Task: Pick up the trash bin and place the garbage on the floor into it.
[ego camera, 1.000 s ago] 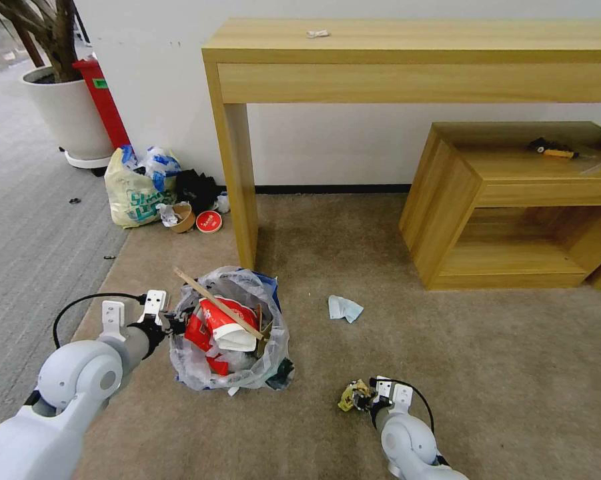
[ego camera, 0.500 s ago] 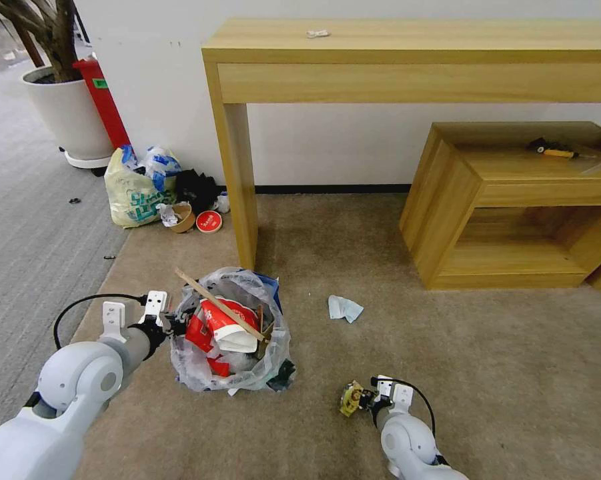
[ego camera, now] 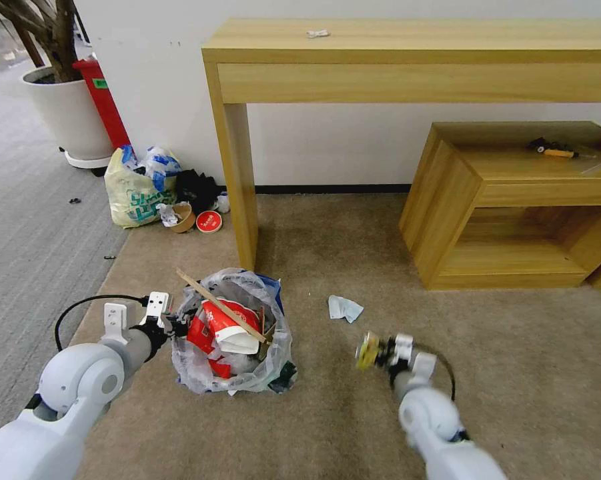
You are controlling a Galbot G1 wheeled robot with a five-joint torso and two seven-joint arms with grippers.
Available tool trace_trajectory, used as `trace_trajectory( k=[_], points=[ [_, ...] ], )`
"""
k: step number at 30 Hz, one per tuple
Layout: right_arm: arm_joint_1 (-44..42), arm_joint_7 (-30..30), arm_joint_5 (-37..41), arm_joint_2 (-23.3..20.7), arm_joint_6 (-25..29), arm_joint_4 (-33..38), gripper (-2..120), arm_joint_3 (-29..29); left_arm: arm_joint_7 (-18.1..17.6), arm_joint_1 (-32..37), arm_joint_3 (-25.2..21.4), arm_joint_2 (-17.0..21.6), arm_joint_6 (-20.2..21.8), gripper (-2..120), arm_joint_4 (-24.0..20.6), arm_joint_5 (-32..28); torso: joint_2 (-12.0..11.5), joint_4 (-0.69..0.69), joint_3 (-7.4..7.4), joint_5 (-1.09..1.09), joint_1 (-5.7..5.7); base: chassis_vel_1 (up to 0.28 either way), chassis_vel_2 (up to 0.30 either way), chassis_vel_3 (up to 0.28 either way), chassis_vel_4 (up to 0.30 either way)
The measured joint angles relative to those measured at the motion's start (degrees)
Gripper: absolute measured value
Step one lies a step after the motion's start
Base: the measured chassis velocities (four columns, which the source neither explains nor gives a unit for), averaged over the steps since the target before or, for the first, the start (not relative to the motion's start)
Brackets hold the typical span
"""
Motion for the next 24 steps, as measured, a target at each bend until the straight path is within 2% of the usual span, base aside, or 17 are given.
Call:
trace_trajectory(
  k=[6,9,10,12,24],
  points=[
    [4.3,-6.1,2.3,-3.0,-0.2,5.5,0,0.4,1.0,-2.3,0.9,0.1,0.0,0,2.4,0.3,0.0,-0.01,0.0,-0.01,0.0,0.0,0.0,0.0,0.0],
    [8.6,-9.2,6.0,-6.7,0.1,7.4,0,-2.9,1.8,-4.2,1.4,0.6,0.0,0,4.7,0.4,0.0,0.01,0.01,-0.01,0.0,0.0,0.0,0.0,0.0],
    [8.6,-9.2,6.0,-6.7,0.1,7.4,0,-2.9,1.8,-4.2,1.4,0.6,0.0,0,4.7,0.4,0.0,0.01,0.01,-0.01,0.0,0.0,0.0,0.0,0.0],
    [12.7,-11.0,8.6,-8.9,0.5,7.9,0,-7.0,2.5,-6.7,2.1,1.8,0.0,0,6.9,0.3,0.0,0.01,0.01,-0.02,0.0,0.0,0.0,0.0,0.0],
    [22.1,-16.4,14.8,-11.3,-1.6,9.1,0,-17.7,6.3,-11.4,3.8,5.5,0.0,0,12.6,0.8,0.0,-0.01,0.0,-0.01,0.0,0.0,0.0,0.0,0.0]
  ],
)
